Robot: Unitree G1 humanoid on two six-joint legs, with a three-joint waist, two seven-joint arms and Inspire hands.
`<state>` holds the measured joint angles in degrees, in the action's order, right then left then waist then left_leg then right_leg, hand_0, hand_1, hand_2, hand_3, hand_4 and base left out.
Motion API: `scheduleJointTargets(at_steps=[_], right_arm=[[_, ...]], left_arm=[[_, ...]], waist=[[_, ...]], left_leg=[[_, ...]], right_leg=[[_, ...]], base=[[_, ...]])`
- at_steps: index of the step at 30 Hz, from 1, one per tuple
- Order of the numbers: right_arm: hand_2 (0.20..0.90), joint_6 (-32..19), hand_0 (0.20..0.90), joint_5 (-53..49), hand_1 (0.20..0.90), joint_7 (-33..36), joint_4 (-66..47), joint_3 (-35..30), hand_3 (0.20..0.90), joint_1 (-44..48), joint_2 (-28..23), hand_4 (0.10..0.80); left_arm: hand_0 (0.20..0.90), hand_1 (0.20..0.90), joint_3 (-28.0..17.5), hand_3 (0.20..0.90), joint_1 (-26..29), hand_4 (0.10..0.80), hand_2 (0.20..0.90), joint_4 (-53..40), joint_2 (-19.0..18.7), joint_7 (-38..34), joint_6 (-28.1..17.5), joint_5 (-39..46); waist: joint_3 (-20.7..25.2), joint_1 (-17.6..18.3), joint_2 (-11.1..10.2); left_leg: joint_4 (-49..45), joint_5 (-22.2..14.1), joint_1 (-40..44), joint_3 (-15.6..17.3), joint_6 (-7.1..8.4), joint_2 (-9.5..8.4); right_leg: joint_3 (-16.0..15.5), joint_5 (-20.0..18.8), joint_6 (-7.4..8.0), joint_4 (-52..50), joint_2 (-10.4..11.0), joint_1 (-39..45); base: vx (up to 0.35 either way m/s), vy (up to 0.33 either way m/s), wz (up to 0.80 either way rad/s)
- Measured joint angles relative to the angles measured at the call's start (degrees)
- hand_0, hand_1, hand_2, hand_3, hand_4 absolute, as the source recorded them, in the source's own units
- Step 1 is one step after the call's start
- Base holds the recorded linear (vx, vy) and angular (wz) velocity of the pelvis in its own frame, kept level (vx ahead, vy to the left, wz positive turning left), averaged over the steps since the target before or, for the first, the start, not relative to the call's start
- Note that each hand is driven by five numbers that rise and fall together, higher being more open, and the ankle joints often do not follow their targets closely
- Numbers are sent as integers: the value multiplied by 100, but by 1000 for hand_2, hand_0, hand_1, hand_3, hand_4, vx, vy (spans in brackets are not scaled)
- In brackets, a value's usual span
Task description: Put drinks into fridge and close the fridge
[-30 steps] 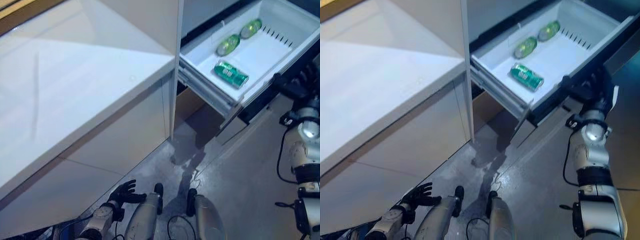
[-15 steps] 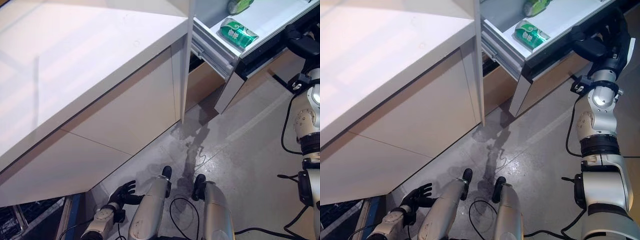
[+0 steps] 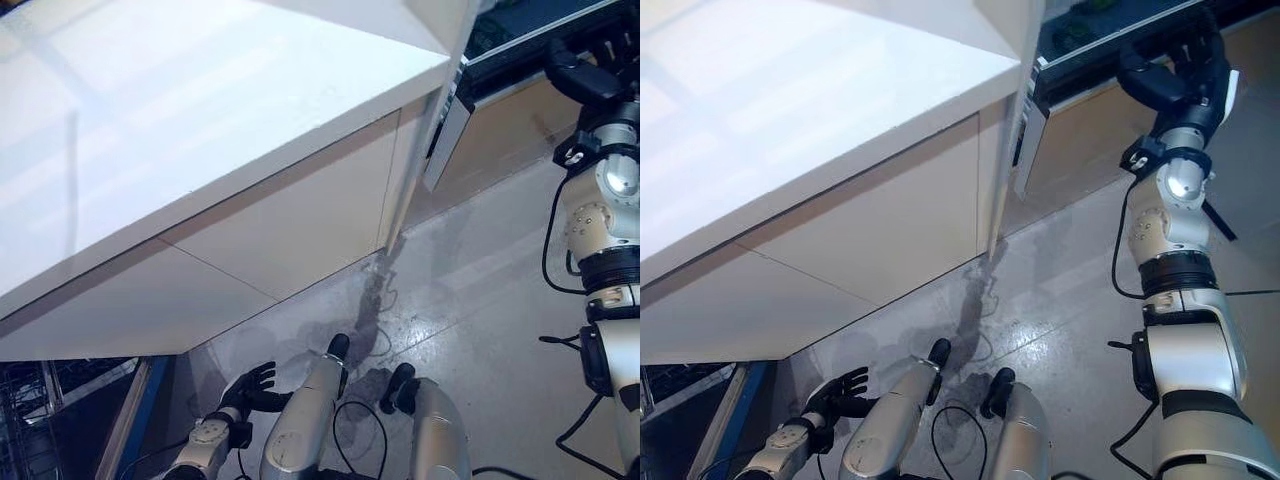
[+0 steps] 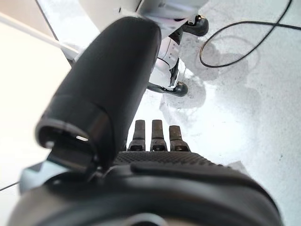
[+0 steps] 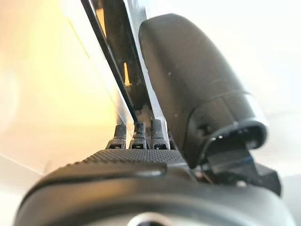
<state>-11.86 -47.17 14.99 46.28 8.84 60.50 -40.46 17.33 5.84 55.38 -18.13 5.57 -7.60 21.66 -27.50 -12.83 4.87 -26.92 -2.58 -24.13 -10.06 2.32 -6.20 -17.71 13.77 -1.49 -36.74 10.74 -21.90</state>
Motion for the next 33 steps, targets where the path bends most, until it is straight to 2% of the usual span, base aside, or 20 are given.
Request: scheduleJointTargets(at_steps=[7, 10, 16, 21, 26, 32, 33], right_arm=[[900, 18, 900, 0, 900, -156, 66, 210, 900, 1, 160, 800], [900, 21, 900, -8, 900, -140, 127, 208, 900, 2, 191, 800], [900, 23, 900, -6, 900, -140, 127, 209, 900, -6, 227, 800], [900, 45, 900, -7, 900, -142, 61, 182, 900, -151, 262, 800], [900, 295, 900, -4, 900, -278, -746, 25, 900, -1087, 392, 800], [900, 615, 900, 91, 900, -466, -1380, -155, 900, -2756, 777, 800], [900, 649, 900, 132, 900, -525, -1474, -157, 900, -3251, 976, 800]], left_arm=[[900, 900, 0, 900, 36, 800, 900, 80, -40, 19, -44, -101], [900, 900, 6, 900, 38, 800, 900, 67, -46, 23, -41, -110], [900, 900, 7, 900, 34, 800, 900, 26, -87, 19, -18, -119], [900, 900, -6, 900, 40, 800, 900, 8, -218, 22, 56, -135], [900, 900, -169, 900, -39, 800, 900, -3, -313, 22, 234, -280], [900, 900, -312, 900, -223, 800, 900, -40, -273, 38, 357, -348], [900, 900, -452, 900, -339, 800, 900, -43, -230, 46, 392, -359]], waist=[[-1, -214, -10], [-1, -198, -23], [-12, -106, -90], [100, 77, -343], [367, 266, -613], [918, 620, -682], [1092, 710, -690]], left_leg=[[47, -39, 251, -48, -27, 17], [104, -53, 331, 2, -110, 23], [315, -9, 522, 175, -176, 120], [752, 71, 938, 427, -220, 264], [1326, 148, 1403, 708, -261, 386], [2052, 253, 2006, 932, -325, 450], [2231, 259, 2176, 977, -333, 458]], right_leg=[[-88, 15, 51, 220, 12, 372], [-48, -38, 82, 332, -23, 455], [117, -271, 189, 722, -147, 633], [343, -532, 263, 1330, -310, 966], [581, -788, 318, 1991, -469, 1320], [724, -1102, 409, 2907, -592, 1929], [759, -1150, 428, 3123, -613, 2095]], base=[[4, -2, 9], [-5, -28, -7], [-15, -62, -19], [-4, -90, -28], [5, -58, -31], [38, -33, -22], [69, 1, -23]])
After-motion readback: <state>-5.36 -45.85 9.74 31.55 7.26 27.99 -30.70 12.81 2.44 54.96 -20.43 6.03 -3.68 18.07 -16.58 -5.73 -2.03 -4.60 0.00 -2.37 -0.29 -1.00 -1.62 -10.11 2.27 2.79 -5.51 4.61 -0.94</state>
